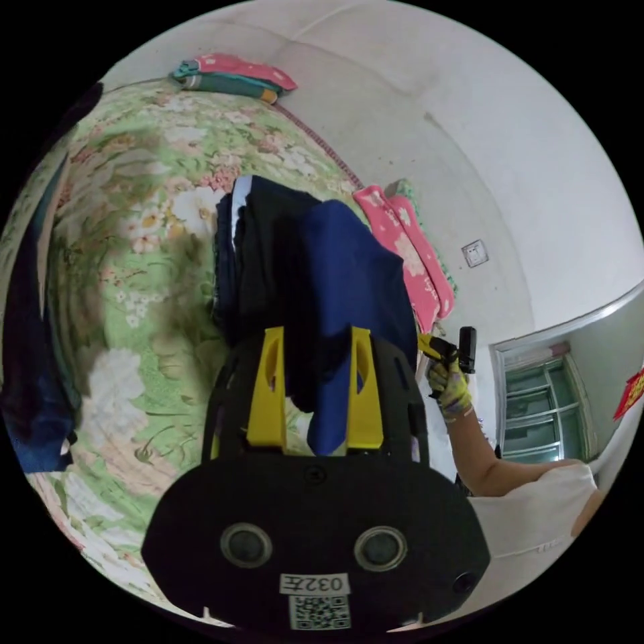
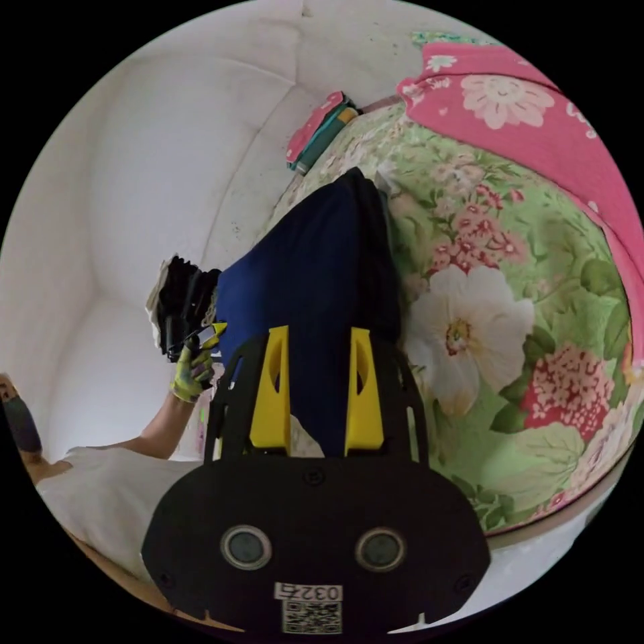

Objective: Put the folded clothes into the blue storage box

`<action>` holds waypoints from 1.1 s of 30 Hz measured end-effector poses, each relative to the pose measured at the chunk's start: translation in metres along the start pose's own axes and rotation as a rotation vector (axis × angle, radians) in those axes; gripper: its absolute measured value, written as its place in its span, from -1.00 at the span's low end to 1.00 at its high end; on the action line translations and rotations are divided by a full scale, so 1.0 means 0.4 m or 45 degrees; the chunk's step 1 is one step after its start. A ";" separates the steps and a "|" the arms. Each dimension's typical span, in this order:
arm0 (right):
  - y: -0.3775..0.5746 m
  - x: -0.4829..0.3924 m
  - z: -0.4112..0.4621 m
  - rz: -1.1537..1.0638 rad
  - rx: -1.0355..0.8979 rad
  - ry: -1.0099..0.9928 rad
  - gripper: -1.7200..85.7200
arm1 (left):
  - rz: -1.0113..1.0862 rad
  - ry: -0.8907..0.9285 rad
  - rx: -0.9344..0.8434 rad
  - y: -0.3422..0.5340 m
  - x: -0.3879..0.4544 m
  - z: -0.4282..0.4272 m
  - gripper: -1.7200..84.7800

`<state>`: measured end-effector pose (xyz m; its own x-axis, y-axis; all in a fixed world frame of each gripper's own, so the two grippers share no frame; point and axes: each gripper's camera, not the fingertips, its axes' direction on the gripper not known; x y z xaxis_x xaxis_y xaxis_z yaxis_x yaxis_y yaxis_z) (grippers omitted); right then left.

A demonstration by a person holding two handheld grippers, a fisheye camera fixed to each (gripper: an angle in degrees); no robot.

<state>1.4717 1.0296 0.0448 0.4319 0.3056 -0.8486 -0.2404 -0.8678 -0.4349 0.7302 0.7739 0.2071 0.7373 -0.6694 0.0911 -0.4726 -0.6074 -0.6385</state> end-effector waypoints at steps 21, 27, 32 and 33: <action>0.179 0.134 0.006 -0.069 0.050 -0.029 -0.90 | 0.192 0.114 -0.230 -0.097 -0.149 0.273 -0.75; 0.335 0.162 -0.022 -0.063 0.051 -0.146 -0.93 | 0.158 0.450 -0.309 0.071 -0.296 0.305 -0.75; 0.506 0.181 0.000 0.039 0.054 -0.223 -0.94 | 0.082 0.699 -0.409 0.221 -0.460 0.330 -0.76; 0.526 0.183 0.003 0.052 0.064 -0.226 -0.94 | 0.094 0.709 -0.422 0.235 -0.472 0.333 -0.76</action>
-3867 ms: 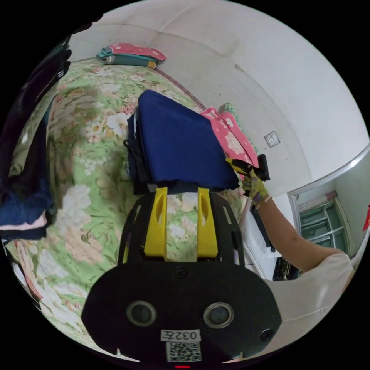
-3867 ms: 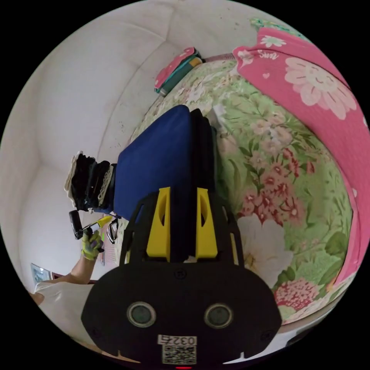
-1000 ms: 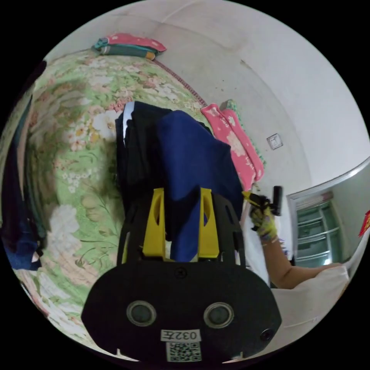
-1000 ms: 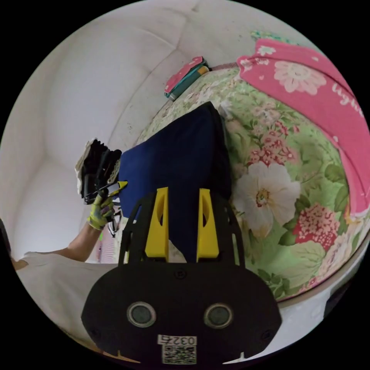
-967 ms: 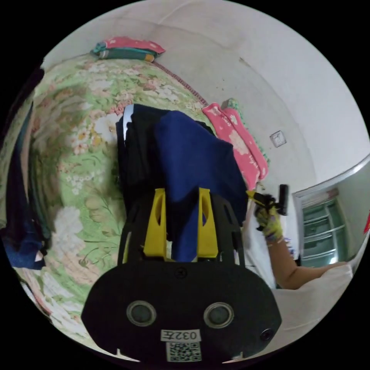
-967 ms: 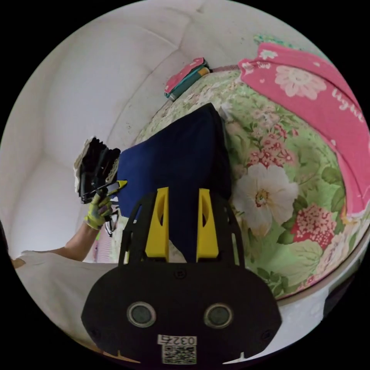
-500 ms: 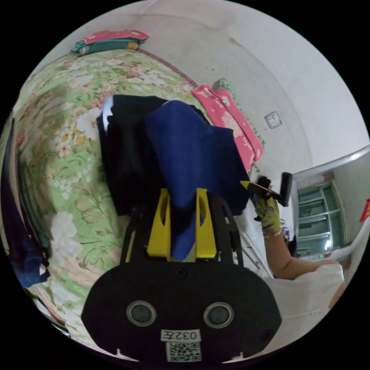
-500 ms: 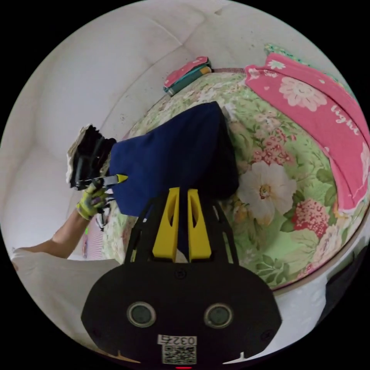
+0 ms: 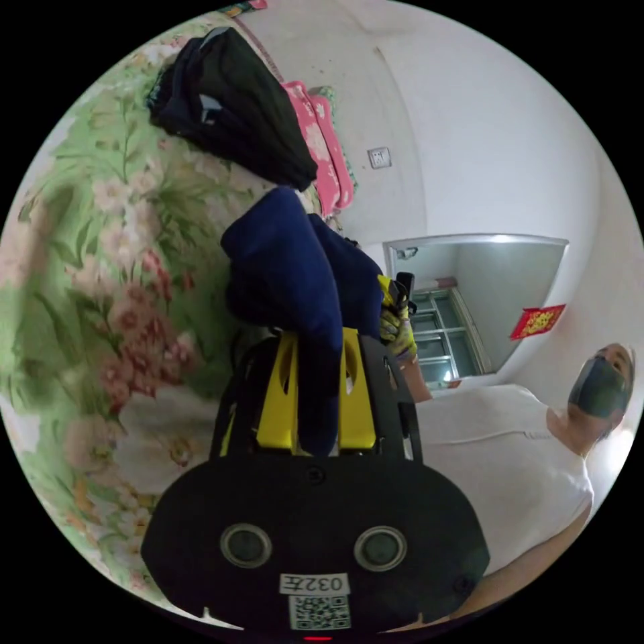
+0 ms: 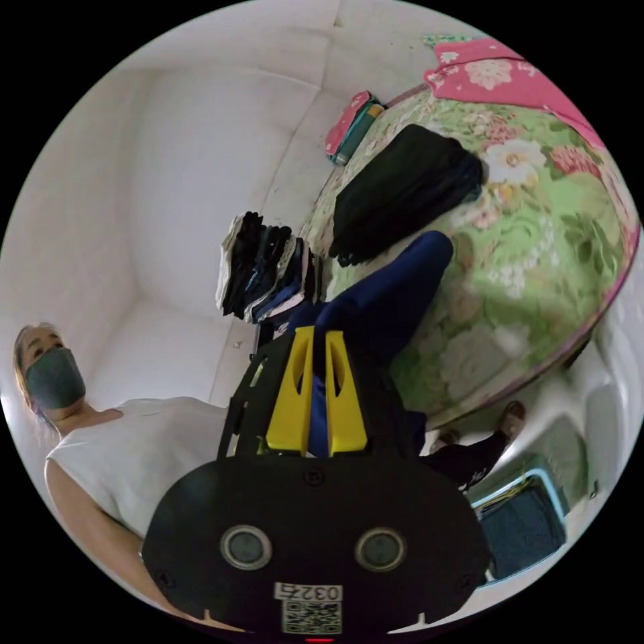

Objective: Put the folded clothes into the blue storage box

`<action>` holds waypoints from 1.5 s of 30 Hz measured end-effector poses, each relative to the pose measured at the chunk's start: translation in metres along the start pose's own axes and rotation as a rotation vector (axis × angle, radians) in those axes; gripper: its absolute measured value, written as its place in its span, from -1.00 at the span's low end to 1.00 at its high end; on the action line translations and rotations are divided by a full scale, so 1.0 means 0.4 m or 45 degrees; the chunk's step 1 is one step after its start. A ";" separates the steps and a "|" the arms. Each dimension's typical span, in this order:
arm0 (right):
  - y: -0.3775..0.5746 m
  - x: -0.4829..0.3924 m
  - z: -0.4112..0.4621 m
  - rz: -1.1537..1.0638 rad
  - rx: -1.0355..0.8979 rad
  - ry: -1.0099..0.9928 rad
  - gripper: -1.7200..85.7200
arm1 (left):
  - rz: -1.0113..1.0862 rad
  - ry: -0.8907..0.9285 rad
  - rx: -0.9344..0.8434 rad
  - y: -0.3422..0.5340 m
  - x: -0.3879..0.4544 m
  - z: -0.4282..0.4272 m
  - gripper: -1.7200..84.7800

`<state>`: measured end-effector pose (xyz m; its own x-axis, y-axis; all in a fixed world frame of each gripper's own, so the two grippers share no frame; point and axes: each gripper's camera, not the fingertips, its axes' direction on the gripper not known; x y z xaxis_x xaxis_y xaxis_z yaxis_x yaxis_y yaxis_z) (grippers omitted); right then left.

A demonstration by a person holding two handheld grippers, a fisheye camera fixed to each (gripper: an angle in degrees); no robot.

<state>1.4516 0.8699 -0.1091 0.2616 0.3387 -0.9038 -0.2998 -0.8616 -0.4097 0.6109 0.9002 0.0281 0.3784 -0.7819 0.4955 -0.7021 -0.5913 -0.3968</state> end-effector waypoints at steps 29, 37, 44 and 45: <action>0.920 0.382 -0.117 0.916 0.944 0.323 -0.92 | 0.066 0.034 -1.225 0.158 -0.433 0.763 -0.78; 0.945 0.488 -0.246 0.862 1.030 0.394 -0.90 | 0.157 -0.021 -1.227 0.111 -0.401 1.011 -0.80; 0.948 0.652 -0.358 1.012 1.006 0.852 -0.81 | 0.135 -0.178 -1.135 0.065 -0.526 1.241 -0.81; 0.956 0.679 -0.362 1.090 0.975 0.879 -0.80 | 0.096 -0.252 -1.174 0.066 -0.564 1.265 -0.81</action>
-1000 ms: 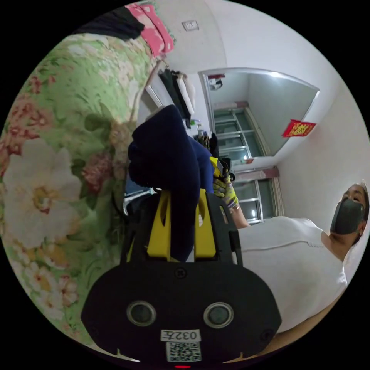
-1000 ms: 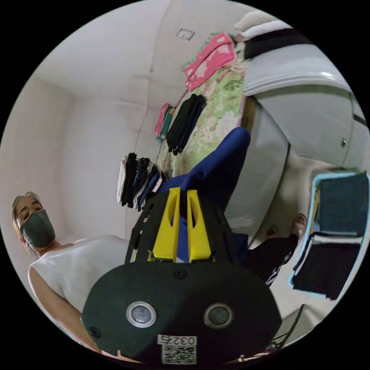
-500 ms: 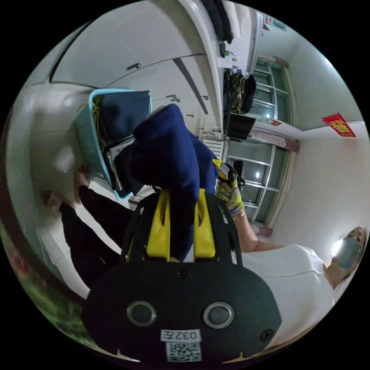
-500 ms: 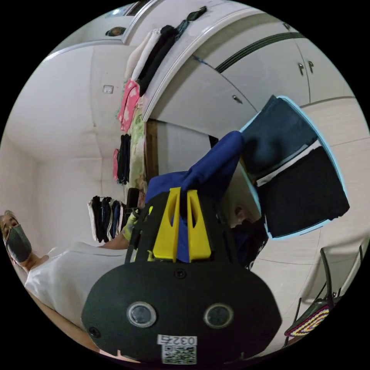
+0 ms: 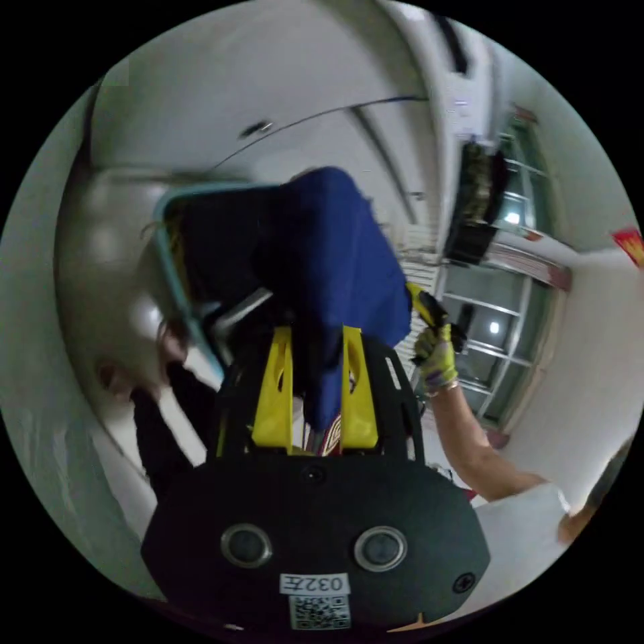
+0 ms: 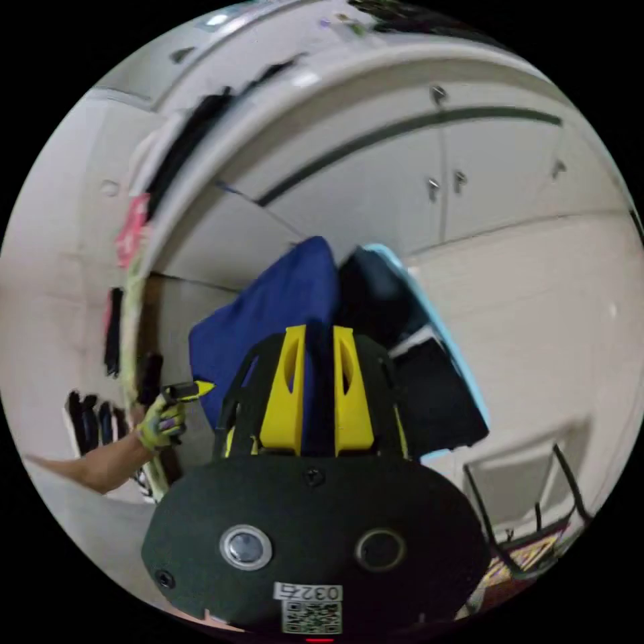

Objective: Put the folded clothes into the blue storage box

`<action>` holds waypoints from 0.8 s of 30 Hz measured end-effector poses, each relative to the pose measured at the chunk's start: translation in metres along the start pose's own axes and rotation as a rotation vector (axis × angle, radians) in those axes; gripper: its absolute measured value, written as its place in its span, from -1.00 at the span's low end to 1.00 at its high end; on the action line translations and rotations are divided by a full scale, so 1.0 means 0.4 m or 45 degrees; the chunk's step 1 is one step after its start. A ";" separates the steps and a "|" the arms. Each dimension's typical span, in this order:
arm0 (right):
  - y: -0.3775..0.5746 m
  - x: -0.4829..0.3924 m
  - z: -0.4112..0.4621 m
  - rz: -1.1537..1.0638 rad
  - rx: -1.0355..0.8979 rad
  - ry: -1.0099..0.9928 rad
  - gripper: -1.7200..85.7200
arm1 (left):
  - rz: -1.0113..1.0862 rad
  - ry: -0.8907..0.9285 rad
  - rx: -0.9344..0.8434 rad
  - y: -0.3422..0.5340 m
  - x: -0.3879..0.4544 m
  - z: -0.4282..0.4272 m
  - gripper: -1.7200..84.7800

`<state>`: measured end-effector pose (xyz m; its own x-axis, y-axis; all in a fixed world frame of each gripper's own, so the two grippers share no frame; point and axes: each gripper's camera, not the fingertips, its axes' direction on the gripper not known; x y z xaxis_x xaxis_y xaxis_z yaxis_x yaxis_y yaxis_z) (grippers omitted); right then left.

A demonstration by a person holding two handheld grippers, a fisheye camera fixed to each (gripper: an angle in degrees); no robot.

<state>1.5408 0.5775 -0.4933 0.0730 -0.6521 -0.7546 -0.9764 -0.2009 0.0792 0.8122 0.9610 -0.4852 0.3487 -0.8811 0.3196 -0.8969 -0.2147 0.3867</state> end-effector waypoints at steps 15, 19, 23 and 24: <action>0.178 -0.016 0.056 0.195 -0.241 -0.254 -0.85 | 0.111 -0.089 -0.233 0.257 0.080 -0.046 -0.99; 0.160 -0.068 0.049 0.122 -0.286 -0.345 -0.88 | 0.140 -0.009 -0.002 0.321 0.192 -0.151 -1.00; 0.125 -0.124 0.033 0.032 -0.282 -0.441 -0.90 | 0.157 0.022 0.258 0.401 0.278 -0.270 -0.99; 0.119 -0.133 0.030 0.019 -0.280 -0.455 -0.90 | 0.155 0.018 0.294 0.414 0.287 -0.288 -0.99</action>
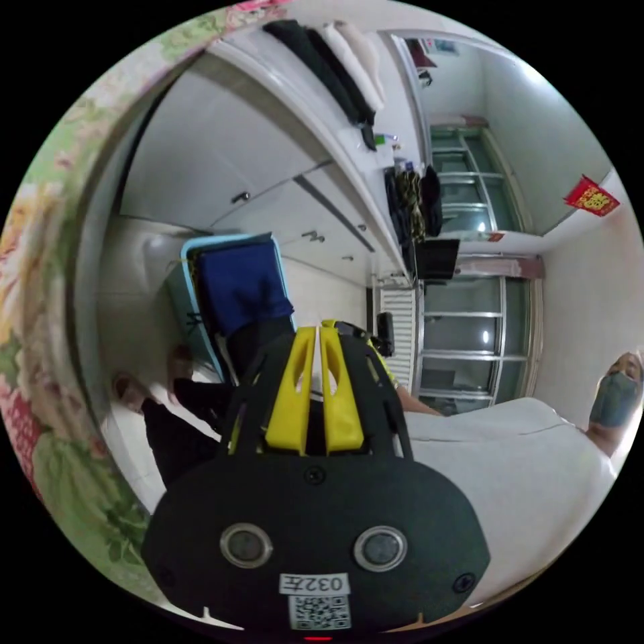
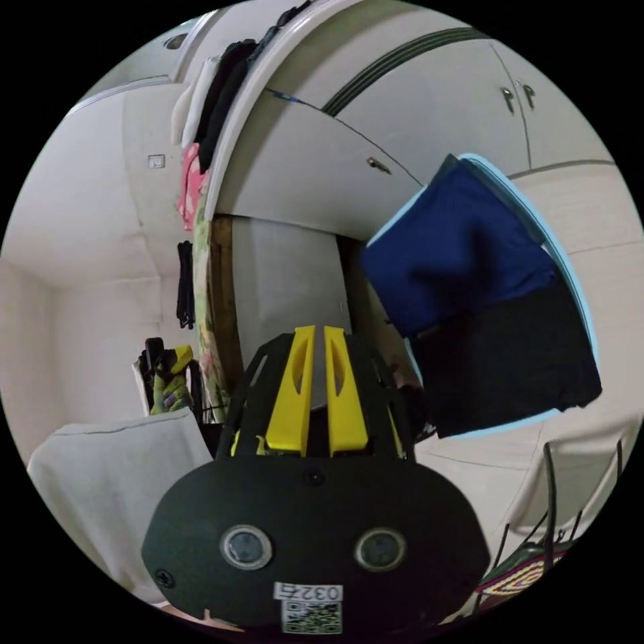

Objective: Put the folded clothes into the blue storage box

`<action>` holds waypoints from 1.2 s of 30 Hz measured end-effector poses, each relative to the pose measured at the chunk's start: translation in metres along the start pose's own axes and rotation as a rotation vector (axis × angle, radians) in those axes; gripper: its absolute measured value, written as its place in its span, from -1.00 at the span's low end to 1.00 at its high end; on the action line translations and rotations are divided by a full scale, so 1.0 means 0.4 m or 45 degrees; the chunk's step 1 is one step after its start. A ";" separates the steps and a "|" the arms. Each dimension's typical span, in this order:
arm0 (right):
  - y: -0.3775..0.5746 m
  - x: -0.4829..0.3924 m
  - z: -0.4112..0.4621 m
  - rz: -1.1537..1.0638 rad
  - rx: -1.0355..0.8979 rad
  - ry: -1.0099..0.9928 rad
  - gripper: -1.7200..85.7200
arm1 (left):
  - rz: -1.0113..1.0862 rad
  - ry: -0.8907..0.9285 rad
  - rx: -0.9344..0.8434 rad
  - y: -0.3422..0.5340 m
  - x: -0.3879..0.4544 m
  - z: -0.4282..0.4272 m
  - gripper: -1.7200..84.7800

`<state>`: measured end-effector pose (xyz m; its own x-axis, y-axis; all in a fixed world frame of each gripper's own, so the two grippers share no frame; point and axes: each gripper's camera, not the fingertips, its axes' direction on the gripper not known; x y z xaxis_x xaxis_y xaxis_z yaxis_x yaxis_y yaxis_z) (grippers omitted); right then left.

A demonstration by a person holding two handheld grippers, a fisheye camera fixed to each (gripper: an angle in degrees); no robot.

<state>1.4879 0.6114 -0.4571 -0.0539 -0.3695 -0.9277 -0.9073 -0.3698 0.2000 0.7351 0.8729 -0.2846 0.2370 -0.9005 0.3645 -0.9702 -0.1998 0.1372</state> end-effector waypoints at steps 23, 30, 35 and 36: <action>-0.151 -0.640 0.159 -0.500 -0.327 -0.250 -0.95 | -0.358 -0.377 1.238 0.373 0.109 -0.907 -0.87; -0.147 -0.876 0.234 -0.690 -0.527 -0.221 -0.95 | -0.584 -0.150 1.470 0.427 0.033 -1.050 -0.78; -0.139 -1.014 0.281 -0.754 -0.617 -0.280 -0.94 | -0.676 0.173 1.618 0.441 0.009 -1.106 -0.75; -0.138 -1.027 0.287 -0.757 -0.626 -0.288 -0.93 | -0.694 0.179 1.631 0.442 0.013 -1.111 -0.75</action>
<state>1.5125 0.8815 -0.1231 0.2499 0.1695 -0.9533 -0.5258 -0.8030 -0.2807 0.5872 1.0045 0.1506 0.5234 -0.5659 0.6370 -0.1088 -0.7859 -0.6088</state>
